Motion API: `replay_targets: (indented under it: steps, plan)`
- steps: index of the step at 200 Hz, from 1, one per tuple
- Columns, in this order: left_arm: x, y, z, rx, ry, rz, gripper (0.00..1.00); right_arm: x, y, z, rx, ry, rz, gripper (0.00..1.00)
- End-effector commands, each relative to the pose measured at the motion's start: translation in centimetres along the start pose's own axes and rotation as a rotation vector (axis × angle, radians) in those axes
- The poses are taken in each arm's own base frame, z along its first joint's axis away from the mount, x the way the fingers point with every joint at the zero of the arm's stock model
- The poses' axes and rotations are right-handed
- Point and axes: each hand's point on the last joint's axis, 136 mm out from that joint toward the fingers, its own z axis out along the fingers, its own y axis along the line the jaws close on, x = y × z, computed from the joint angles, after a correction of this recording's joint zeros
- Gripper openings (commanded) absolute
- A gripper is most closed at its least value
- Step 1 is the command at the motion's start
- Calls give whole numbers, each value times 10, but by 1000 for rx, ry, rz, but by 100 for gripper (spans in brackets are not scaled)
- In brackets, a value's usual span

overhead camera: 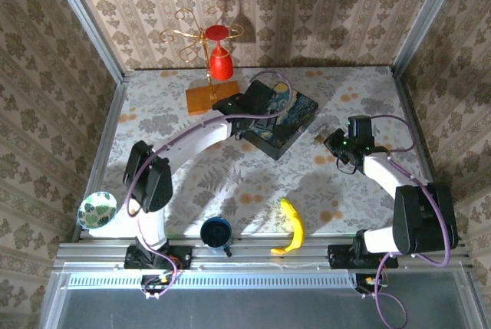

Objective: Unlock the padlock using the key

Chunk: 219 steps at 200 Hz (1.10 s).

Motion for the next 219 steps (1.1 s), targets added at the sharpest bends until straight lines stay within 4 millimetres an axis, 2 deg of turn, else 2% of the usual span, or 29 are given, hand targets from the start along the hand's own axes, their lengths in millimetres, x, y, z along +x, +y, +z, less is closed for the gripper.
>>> replay_targets:
  steps: [1, 20, 55, 75, 107, 129, 157, 188, 219]
  plan:
    - [10, 3, -12, -11, 7, 17, 100, 10, -12, 2, 39, 40, -22, 0]
    - [19, -22, -21, 81, 5, 21, 100, 9, -13, 1, 50, 43, -34, 0]
    - [43, -93, -29, 324, 29, 27, 100, 7, -12, -2, 70, 48, -69, 0]
    - [53, -124, -30, 407, 33, 58, 99, 5, -12, -7, 76, 38, -89, 0]
    - [69, -156, -21, 522, 79, 67, 90, 3, -12, -17, 95, 24, -119, 0]
    - [85, -161, -4, 522, 127, 68, 87, 3, -13, -23, 107, 20, -140, 3]
    - [104, -154, 20, 480, 180, 59, 87, 1, -9, -29, 94, 6, -150, 10]
    - [111, -133, 40, 423, 199, 23, 87, -4, -6, -39, 93, -28, -168, 10]
    - [106, -103, 48, 340, 180, -16, 91, -10, -3, -54, 94, -80, -197, 13]
